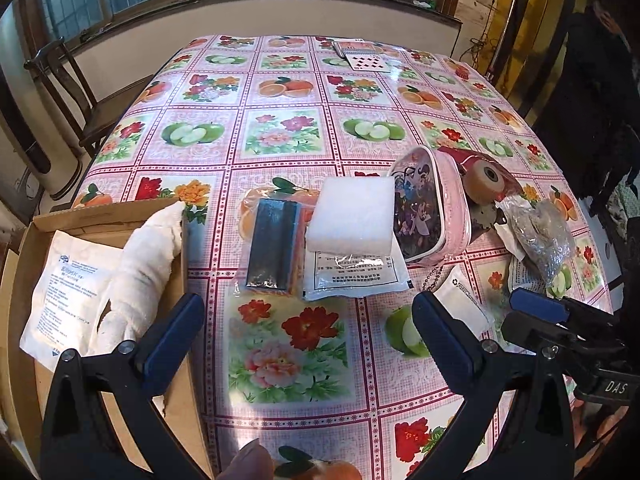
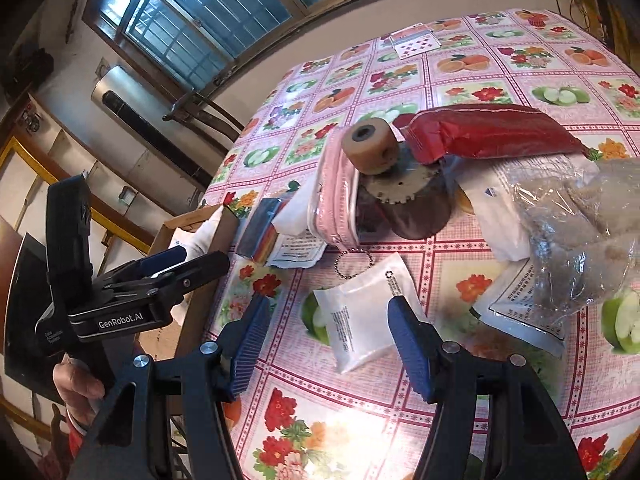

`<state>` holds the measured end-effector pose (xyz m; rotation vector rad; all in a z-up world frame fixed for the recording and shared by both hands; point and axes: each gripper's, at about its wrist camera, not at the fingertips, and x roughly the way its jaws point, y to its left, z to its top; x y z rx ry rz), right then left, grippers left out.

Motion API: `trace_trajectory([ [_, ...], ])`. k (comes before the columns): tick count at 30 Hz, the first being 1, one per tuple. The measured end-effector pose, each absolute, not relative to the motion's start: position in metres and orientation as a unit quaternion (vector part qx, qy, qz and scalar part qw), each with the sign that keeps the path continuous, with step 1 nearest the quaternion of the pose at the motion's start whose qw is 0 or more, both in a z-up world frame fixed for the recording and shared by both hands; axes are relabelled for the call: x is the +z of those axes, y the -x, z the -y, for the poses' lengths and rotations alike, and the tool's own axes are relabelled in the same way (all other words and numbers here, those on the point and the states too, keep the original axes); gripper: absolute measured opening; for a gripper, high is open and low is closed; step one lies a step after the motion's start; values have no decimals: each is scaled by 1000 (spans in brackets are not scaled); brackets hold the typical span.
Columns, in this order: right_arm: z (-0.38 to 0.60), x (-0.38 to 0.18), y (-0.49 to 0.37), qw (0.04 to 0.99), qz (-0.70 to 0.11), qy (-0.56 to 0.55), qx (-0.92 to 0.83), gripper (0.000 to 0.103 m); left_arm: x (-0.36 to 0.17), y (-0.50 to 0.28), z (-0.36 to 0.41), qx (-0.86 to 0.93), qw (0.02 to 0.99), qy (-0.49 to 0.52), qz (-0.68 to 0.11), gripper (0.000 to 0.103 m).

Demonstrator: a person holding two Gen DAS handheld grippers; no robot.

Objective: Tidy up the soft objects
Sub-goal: 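Move both open tools back over the items on the table, then grasp the white foam pad with the left tool while the right tool grasps a white sachet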

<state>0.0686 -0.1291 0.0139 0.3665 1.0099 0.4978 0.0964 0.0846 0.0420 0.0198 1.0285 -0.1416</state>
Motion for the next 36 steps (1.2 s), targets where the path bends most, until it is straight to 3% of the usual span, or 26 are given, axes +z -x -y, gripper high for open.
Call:
trace_trajectory([
  [10,113,-4,-74,833,-509,-74,205,67,30,-129,-68,-73,856,-21,-512,103],
  [19,105,-13,-84,824,-524,-68,204,69,24,-165,-55,-122,836,-2,-536,103],
  [36,74,-20,-101,829,-535,-9,164,74,2,-213,-36,-171,801,-94,-567,103],
])
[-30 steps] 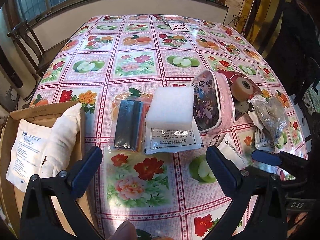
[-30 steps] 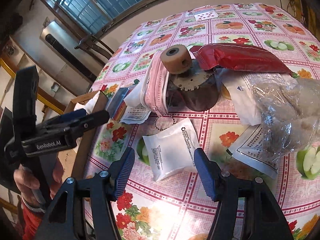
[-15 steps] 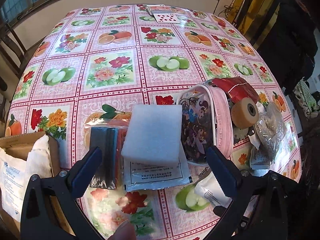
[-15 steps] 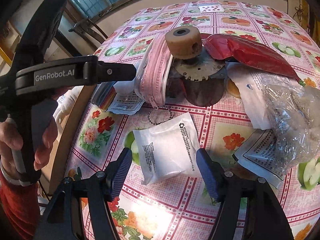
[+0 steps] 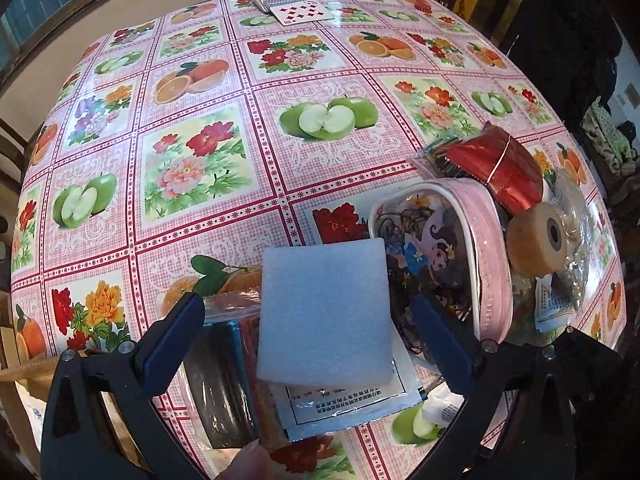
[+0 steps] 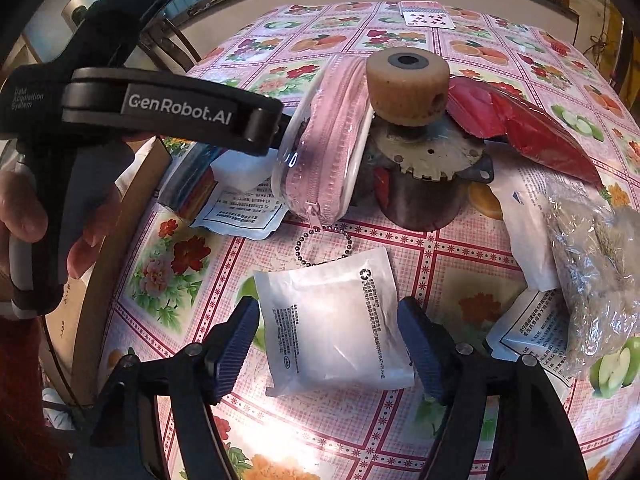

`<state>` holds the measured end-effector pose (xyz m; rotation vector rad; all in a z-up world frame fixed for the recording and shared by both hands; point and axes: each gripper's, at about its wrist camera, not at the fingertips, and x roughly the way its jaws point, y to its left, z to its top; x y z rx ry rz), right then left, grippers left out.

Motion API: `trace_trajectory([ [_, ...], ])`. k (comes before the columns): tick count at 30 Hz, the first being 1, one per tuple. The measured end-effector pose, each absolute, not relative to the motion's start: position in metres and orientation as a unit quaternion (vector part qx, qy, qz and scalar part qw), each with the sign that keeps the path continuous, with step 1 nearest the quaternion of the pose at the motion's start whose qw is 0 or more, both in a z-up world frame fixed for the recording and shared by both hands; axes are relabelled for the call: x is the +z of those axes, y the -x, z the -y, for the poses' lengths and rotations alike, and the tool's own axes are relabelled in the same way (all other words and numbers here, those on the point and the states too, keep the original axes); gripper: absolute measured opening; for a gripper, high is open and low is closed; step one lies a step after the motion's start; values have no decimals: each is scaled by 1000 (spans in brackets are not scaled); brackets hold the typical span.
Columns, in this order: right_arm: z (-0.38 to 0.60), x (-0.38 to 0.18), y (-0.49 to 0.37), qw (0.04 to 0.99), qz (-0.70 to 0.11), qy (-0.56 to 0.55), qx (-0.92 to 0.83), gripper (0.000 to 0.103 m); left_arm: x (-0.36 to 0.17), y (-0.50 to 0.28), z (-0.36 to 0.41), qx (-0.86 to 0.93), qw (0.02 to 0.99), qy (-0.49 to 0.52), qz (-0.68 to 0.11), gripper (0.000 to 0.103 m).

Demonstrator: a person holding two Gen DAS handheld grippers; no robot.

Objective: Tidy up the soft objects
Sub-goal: 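Grasp the white foam pad with the left tool while the right tool grasps a white sachet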

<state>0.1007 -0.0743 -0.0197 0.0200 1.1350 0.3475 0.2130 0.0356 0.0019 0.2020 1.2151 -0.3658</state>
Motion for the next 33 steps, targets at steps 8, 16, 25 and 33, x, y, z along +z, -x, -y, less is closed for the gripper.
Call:
trace_trajectory([
  [8,58,-21,-103,829,-541,29,139,75,-4,-225,-40,-204,784,-52,-584,94],
  [16,55,-22,-99,835,-533,35,132,72,-5,-230,-36,-236,772,-51,-588,72],
  [25,58,-19,-99,837,-531,38,125,50,-2,-227,-29,-191,782,-98,-586,61],
  [33,61,-18,-93,843,-520,26,134,45,2,-220,-39,-174,795,-85,-575,40],
])
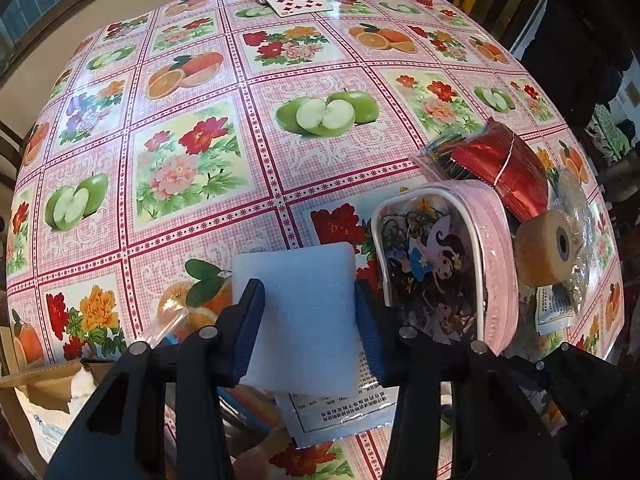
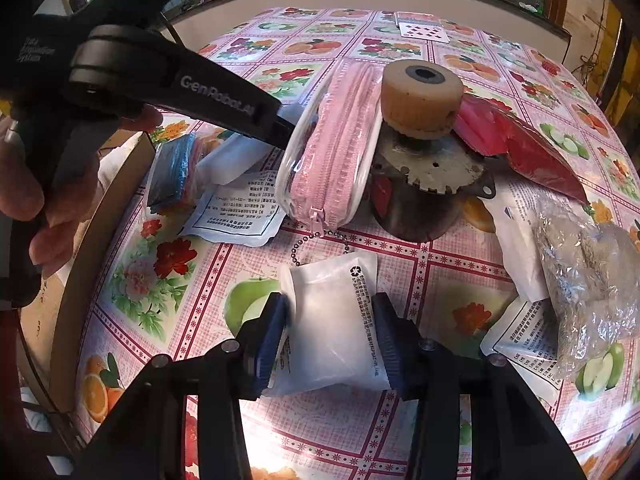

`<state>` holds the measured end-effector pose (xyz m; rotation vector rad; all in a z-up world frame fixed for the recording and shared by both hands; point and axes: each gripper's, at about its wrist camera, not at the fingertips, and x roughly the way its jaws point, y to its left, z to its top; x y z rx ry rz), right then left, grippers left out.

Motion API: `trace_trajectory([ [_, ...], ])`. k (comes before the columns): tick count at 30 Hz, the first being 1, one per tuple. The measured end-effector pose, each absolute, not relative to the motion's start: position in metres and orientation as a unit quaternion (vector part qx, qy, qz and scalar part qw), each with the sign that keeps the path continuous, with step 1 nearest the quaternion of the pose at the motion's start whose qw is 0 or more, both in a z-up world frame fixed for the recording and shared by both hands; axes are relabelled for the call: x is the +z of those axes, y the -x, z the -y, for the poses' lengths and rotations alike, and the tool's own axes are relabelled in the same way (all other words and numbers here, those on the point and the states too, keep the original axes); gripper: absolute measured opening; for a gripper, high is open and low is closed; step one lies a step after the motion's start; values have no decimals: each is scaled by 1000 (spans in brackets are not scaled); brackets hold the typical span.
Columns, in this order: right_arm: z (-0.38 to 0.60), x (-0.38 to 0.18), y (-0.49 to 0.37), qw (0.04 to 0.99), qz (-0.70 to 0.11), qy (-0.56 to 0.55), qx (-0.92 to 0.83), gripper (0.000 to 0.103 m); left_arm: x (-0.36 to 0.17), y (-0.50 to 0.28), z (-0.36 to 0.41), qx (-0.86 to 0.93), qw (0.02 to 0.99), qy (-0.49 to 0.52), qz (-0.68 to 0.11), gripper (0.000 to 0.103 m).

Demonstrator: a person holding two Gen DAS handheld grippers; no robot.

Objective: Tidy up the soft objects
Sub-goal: 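Grasp the white foam pad with the left tool while the right tool grasps a white sachet, then carry foam pad and sachet into the cardboard box and open both tools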

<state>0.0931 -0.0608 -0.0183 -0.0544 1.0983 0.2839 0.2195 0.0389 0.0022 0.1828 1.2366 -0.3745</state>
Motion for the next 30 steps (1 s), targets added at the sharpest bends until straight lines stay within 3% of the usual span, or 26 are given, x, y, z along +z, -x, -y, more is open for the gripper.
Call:
trace_trajectory([
  [4,67,-17,-86,842,-519,7,145,45,18,-207,-50,-181,801,-65,-567,24],
  [8,72,-15,-80,843,-517,-7,148,45,25,-195,-61,-176,807,-50,-561,19],
  [30,40,38,-63,861,-466,-43,198,45,78,-139,-131,-153,847,6,-508,14],
])
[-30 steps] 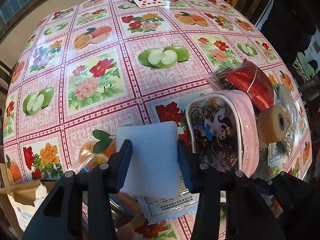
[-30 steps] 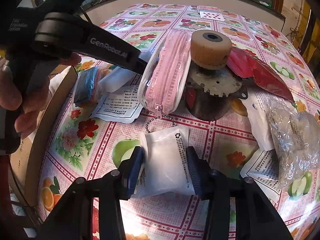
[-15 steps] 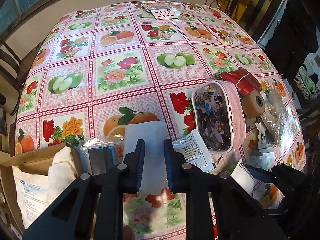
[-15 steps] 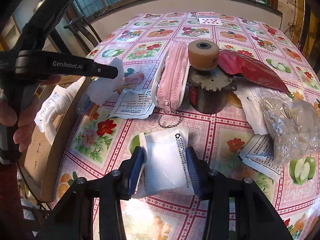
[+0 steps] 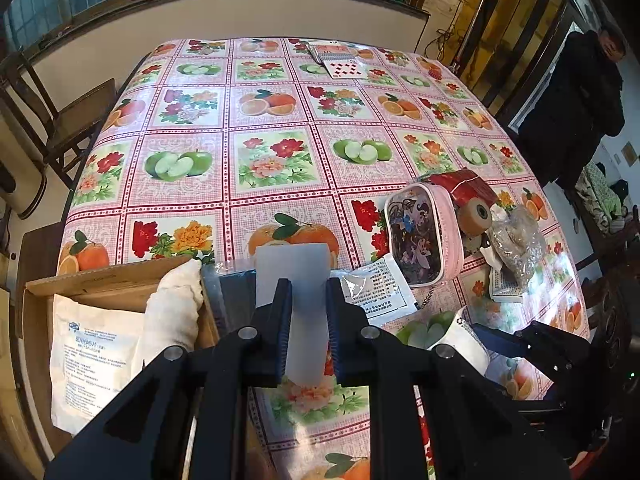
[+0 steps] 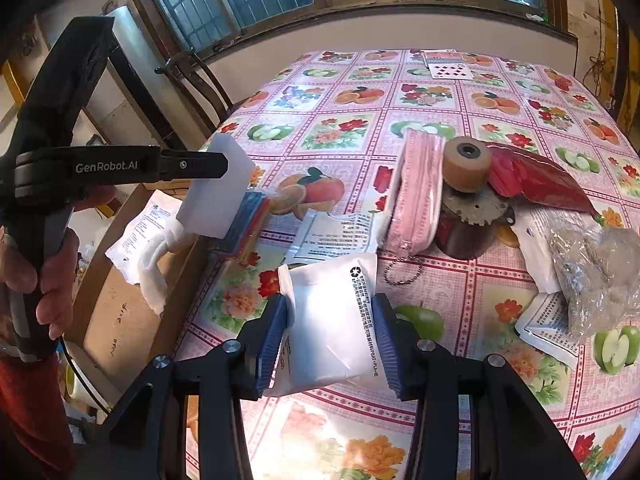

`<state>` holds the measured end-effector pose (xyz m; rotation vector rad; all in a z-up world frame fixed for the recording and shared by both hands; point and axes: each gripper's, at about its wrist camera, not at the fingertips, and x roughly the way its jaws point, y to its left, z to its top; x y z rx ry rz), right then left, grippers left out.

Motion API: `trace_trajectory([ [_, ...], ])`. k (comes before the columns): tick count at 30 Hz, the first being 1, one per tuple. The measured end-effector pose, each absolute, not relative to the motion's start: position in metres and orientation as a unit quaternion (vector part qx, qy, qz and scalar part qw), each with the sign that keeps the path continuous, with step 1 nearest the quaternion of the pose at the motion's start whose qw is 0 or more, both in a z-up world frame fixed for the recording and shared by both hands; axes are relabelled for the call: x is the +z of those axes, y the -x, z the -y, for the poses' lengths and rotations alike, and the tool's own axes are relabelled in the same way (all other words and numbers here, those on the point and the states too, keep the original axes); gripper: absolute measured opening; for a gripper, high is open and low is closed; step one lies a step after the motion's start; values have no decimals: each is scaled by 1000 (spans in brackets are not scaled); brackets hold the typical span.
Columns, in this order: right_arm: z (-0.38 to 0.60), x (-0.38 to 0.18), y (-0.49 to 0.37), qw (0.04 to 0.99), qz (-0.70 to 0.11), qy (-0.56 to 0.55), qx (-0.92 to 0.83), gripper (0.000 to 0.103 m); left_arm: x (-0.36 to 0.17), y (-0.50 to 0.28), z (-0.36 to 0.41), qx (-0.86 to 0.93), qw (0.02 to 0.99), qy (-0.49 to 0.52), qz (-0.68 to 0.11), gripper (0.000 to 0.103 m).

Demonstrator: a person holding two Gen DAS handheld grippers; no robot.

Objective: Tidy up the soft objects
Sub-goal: 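Carry foam pad and sachet into the cardboard box and open both tools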

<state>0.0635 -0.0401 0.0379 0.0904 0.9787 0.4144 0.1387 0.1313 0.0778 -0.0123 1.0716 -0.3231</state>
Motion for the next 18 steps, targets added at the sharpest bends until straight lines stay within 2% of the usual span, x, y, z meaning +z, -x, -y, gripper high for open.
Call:
trace_trajectory([
  [10,-62,68,-77,842,-449,-42,295,45,139,-86,-205,-123,881,18,-457,14],
  [18,-164,47,-77,818,-464,-10,340,45,109,-72,-274,-39,879,33,-475,15],
])
